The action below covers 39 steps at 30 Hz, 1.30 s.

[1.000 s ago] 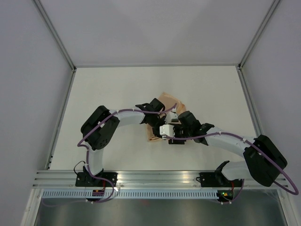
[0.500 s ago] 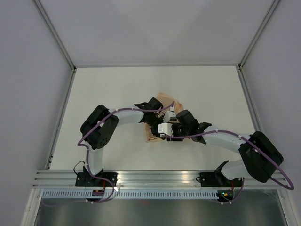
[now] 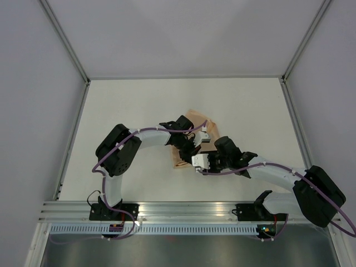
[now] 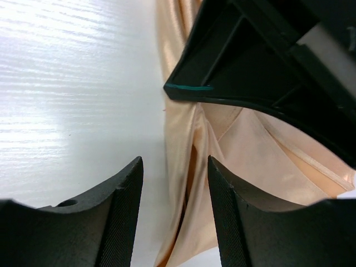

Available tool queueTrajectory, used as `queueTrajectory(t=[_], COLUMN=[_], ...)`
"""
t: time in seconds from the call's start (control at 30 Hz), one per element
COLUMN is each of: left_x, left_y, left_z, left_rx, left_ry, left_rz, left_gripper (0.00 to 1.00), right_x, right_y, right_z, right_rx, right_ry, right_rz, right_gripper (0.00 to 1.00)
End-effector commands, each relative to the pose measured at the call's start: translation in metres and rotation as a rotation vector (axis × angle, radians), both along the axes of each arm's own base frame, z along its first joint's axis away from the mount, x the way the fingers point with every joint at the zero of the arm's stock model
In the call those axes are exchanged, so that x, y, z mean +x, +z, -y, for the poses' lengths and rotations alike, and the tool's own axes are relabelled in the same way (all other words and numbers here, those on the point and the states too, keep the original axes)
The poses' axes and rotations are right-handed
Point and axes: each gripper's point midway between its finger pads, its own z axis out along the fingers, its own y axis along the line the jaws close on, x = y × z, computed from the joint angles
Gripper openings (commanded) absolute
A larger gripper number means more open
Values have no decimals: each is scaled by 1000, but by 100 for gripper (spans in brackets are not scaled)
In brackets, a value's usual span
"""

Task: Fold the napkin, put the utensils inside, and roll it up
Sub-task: Roll the napkin with the utensil

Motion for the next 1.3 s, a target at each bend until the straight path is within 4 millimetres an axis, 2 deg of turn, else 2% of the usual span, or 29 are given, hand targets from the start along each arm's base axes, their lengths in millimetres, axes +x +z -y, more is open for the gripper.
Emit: queueTrajectory(t=[0.0, 0.1, 0.33, 0.9, 0.97, 1.0, 1.03, 1.2, 1.27], left_x=[-11, -10, -11, -14, -14, -14, -14, -14, -14], left_y=[-24, -25, -27, -30, -30, -29, -30, -30, -30], left_z=[-14, -15, -16, -17, -16, -16, -16, -16, -16], left_rx=[104, 111, 117, 102, 101, 100, 101, 97, 97], left_ry=[26, 36, 48, 44, 44, 42, 41, 36, 38], left_rz=[-53, -53, -57, -59, -58, -58, -58, -58, -58], left_gripper=[2, 2, 2, 2, 2, 2, 2, 3, 6], right_x=[-4, -6, 9, 21, 22, 21, 22, 19, 18], right_y=[4, 1, 12, -3, -2, -4, -4, -13, -16], right_z=[-9, -12, -24, -29, -30, -29, -29, -20, -17], right_rx=[43, 44, 105, 54, 48, 40, 38, -16, -31], right_ry=[90, 114, 111, 119, 116, 115, 114, 111, 110], right_rz=[29, 23, 78, 64, 55, 46, 46, 21, 12], right_gripper=[56, 55, 52, 49, 45, 36, 32, 27, 22])
